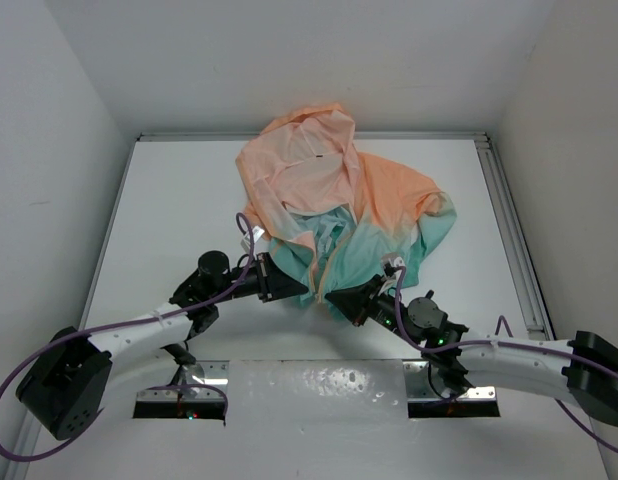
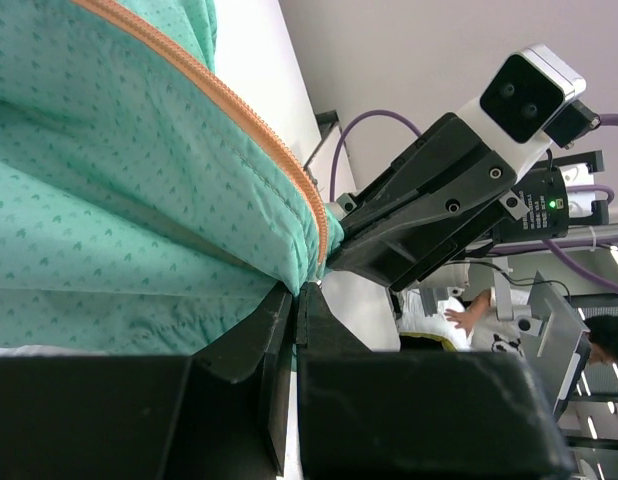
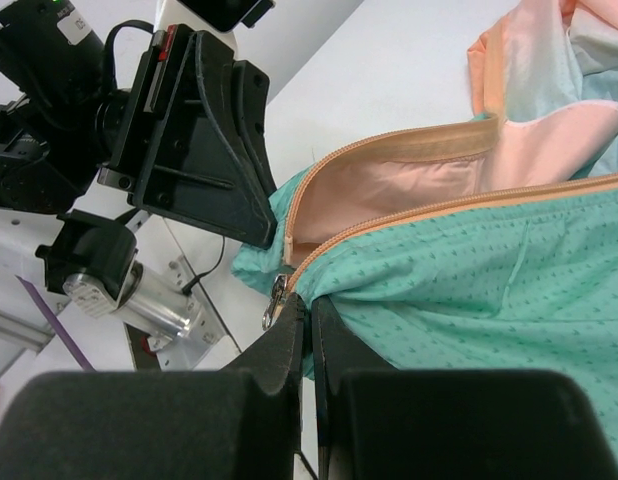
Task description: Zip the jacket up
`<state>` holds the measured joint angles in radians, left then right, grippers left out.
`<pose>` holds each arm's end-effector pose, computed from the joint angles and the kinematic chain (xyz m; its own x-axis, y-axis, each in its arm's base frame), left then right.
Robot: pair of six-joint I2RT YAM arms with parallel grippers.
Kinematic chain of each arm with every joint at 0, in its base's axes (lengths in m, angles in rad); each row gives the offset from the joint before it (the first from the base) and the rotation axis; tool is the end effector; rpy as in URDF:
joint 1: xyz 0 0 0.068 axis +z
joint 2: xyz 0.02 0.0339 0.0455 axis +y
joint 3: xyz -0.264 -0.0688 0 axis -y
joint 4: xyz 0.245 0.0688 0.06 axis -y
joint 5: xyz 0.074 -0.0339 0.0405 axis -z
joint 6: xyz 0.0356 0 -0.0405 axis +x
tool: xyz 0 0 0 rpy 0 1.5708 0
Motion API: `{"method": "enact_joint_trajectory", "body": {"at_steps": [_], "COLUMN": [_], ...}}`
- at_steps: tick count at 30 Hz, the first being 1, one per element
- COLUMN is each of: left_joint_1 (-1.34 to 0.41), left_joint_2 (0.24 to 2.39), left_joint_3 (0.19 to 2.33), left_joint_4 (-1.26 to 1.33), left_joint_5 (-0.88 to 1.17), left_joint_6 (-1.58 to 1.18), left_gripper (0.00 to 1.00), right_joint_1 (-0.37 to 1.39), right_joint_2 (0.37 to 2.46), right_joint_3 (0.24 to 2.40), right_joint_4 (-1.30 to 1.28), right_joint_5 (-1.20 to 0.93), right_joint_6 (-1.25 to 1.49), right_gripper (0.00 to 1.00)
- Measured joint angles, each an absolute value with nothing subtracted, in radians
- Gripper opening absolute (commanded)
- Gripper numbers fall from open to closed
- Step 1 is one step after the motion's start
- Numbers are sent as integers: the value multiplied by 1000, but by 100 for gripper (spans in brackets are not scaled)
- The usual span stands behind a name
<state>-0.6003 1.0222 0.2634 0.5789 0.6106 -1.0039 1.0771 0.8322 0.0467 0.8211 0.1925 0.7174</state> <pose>0.1559 -0.1315 0.1953 -0.8624 -0.2472 -0.4418 0.3740 0.2772 -0.8851 0.0850 0.1436 0.1817 -0.4960 0.4401 -0.7486 -0.5941 0.4567 0.6621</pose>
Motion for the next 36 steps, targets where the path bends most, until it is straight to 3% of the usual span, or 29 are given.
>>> {"method": "enact_joint_trajectory", "body": {"at_steps": [36], "left_joint_1": [-600], "left_joint_2": [1028], "left_joint_3": [262], "left_joint_4": [554], "left_joint_5": [641], "left_joint_6": [-1001], "left_gripper": [0], "right_joint_1": [1077], "right_joint_2": [846], "right_joint_3": [47], "right_joint_4": [823], "right_joint_5": [179], "right_joint_6": [699], "right_gripper": [0]}}
